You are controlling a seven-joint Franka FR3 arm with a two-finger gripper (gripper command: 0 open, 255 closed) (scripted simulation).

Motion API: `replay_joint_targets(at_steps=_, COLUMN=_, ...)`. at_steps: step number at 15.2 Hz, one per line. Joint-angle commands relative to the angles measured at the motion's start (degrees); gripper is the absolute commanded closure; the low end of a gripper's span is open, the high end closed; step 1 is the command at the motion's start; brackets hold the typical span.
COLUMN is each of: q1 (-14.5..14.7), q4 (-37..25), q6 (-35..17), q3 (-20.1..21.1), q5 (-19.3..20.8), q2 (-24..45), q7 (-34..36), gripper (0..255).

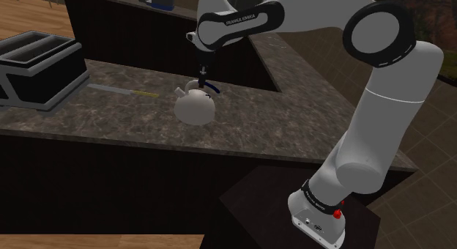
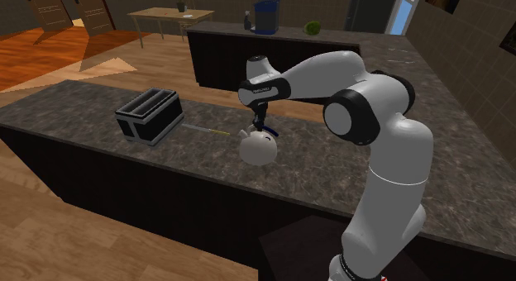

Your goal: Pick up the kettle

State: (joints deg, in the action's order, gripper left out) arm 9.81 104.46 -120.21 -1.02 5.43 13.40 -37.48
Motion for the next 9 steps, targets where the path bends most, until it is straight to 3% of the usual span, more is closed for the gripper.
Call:
replay_joint_targets(at_steps=1, q1=0.0, q4=-0.02, q6=-0.04, q3=0.0, q5=-0.01, q2=0.09, q7=0.0, gripper=255)
replay_joint_targets(at_steps=9, q1=0.03, q4=-3.94, q6=5.59, q3=0.05, q5=-0.23, q2=-1.64, q7=-0.49, gripper=255)
